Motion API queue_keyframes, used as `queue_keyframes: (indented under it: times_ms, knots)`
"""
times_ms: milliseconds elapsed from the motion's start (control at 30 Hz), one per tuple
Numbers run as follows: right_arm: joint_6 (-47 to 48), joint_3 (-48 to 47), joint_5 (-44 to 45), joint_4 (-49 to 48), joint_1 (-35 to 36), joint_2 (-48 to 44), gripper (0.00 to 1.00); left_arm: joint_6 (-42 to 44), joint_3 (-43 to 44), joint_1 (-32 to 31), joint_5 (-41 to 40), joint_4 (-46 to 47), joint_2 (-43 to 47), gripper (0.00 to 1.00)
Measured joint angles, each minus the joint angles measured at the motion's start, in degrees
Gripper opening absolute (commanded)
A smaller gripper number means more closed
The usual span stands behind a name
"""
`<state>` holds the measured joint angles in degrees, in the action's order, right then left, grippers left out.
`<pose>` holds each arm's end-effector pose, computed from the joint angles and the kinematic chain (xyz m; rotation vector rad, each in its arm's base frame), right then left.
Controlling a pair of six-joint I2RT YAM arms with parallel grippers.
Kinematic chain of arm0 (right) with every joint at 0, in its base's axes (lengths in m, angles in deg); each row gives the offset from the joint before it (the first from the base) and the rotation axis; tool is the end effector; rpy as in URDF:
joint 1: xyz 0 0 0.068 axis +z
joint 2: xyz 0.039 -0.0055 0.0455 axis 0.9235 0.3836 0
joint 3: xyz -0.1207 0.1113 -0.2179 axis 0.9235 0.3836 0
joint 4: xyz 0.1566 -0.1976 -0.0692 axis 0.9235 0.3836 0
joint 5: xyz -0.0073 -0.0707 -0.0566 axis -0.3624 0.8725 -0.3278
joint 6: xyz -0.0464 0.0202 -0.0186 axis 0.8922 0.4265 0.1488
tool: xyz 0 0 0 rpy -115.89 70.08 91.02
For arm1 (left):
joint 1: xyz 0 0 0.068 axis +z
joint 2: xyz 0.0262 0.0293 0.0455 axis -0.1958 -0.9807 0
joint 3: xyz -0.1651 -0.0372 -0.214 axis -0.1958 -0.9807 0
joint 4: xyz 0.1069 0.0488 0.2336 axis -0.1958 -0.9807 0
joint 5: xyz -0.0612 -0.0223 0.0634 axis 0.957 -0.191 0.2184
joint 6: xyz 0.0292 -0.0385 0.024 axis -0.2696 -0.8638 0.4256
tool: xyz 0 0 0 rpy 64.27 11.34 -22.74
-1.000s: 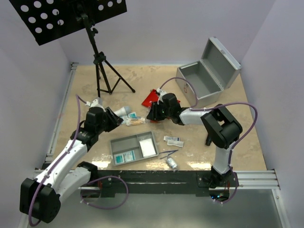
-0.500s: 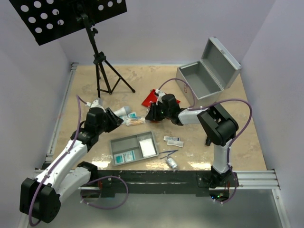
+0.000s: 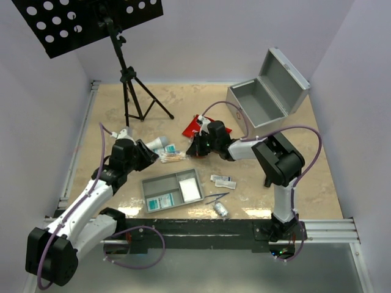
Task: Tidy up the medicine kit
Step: Pick up the medical item at the center of the board.
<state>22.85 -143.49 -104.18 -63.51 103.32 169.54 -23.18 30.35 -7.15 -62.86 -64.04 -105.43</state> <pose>0.3187 0.2480 0.1274 -0.3768 2.2791 1.0666 0.1830 -0.0619 0.2223 -0.6054 2.2128 -0.6689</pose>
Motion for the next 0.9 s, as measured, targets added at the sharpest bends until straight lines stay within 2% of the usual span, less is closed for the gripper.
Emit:
queue_keyframes:
  times_ms: [200, 467, 667, 900]
  knots:
    - [-0.26, 0.04, -0.31, 1.46, 0.00, -4.68, 0.00, 0.00, 0.11, 0.00, -0.35, -0.66, 1.09, 0.45]
    - [-0.02, 0.02, -0.26, 5.05, 1.38, -20.85, 0.00, 0.00, 5.46, 0.00, -6.14, -6.56, 3.45, 0.45]
    - [-0.02, 0.02, -0.24, 8.85, 7.74, -27.12, 0.00, -0.02, 11.50, 0.04, -12.66, -9.75, 6.47, 0.46]
    - [-1.38, 0.02, -0.09, 11.21, 16.02, -28.65, 0.00, -0.35, 13.97, 0.04, -14.58, -11.30, 6.88, 0.46]
